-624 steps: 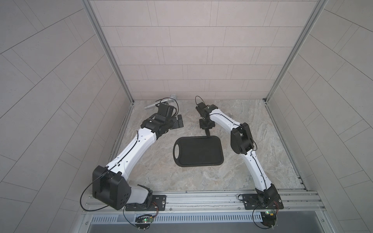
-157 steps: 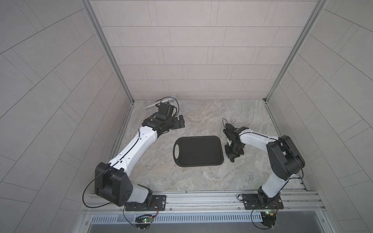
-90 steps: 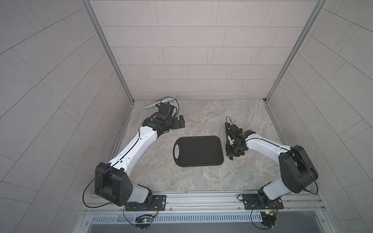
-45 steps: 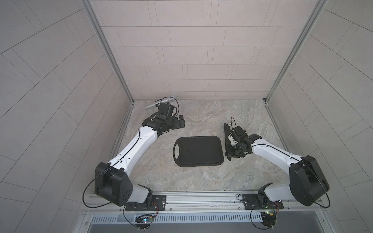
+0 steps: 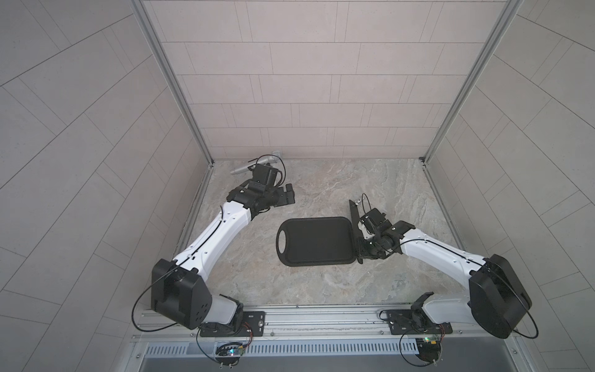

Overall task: Align the knife with the edge of the cutting board
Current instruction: Place the knife at the edge of the cutting board.

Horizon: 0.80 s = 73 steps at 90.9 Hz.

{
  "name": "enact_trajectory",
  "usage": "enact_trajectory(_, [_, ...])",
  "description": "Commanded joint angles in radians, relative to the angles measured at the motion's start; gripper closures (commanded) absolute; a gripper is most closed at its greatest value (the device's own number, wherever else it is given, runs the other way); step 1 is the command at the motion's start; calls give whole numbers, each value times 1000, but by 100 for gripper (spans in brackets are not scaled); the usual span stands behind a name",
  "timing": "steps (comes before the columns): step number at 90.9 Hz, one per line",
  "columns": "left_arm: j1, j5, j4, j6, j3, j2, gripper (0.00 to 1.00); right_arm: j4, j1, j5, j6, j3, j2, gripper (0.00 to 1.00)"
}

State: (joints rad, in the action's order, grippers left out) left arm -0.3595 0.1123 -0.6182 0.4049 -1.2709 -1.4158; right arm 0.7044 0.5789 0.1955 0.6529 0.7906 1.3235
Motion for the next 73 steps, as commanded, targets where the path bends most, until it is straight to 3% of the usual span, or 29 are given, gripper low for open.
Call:
enact_trajectory(1, [2, -8, -21, 3, -22, 2, 0, 12, 29, -31, 19, 0, -29, 100])
enact_trajectory(49, [1, -3, -21, 3, -23, 3, 0, 96, 159, -159, 91, 36, 19, 100])
enact_trajectory(73, [2, -18, -15, 8, -19, -6, 0, 121, 213, -179, 100, 76, 116, 100])
